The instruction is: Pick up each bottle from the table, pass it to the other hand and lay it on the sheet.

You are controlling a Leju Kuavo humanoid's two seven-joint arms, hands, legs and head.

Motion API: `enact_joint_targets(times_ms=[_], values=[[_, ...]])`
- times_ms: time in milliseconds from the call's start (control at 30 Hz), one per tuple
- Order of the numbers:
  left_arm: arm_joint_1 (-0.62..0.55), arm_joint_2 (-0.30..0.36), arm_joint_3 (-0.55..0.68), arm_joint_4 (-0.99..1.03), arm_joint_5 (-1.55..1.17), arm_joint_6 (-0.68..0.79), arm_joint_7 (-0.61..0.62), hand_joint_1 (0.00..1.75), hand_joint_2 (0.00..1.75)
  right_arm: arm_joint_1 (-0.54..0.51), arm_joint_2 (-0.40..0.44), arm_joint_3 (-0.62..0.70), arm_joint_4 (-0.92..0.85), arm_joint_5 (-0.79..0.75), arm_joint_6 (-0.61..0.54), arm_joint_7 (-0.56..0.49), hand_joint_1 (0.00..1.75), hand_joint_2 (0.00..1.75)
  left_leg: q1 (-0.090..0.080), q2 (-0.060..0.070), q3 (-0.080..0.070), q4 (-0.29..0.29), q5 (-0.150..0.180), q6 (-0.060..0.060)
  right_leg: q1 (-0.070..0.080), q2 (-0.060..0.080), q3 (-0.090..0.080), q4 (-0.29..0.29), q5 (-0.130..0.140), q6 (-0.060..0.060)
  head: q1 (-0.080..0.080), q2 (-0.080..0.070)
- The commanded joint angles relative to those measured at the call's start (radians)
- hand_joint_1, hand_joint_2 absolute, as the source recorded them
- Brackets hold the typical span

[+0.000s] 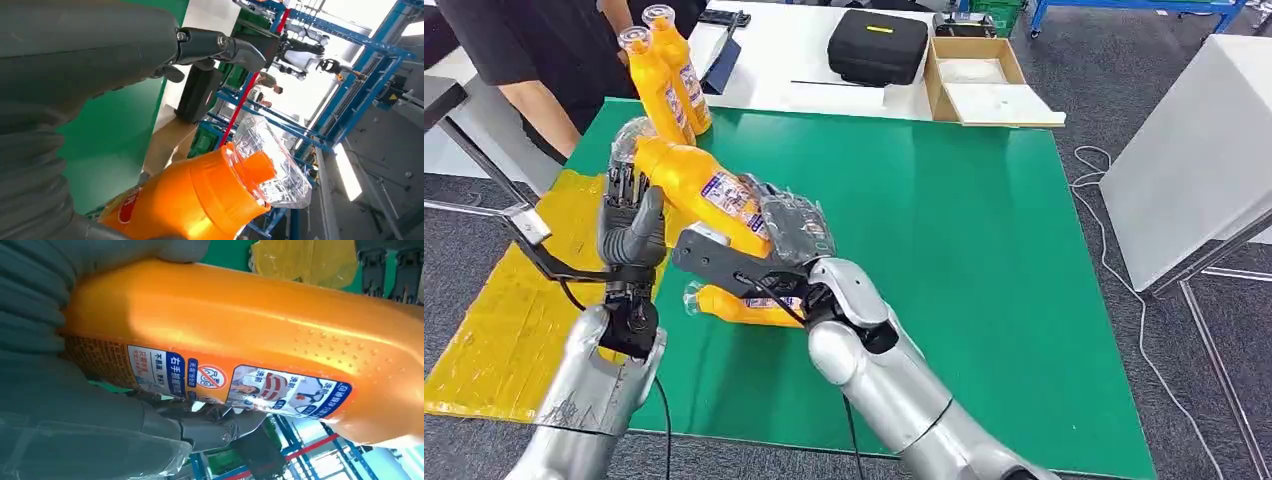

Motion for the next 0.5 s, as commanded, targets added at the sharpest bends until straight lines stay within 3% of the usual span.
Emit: enact_joint_targets(times_ms=[33,500], values=[[0.014,0.012,-0.031,0.01,0.053,-0.014,0.054,0.0,1.75,-0.053,-0.016,0.155,-0.005,-0.041,0.008,0.026,1.75,1.75,0.0,0.001,0.004,0.0,-0.002,-0.003,0.0,0.001,0.003,0.0,-0.001,-0.002,0.0,0.0],[0.042,0.007,-0.057,-0.007,0.1,-0.064,0.099,0.0,1.75,-0.043,-0.016,0.196,0.03,-0.032,0.006,0.031,1.75,1.75,0.0,0.0,0.003,0.0,-0.001,-0.003,0.001,0.0,0.004,0.0,-0.002,-0.002,0.0,0.0]])
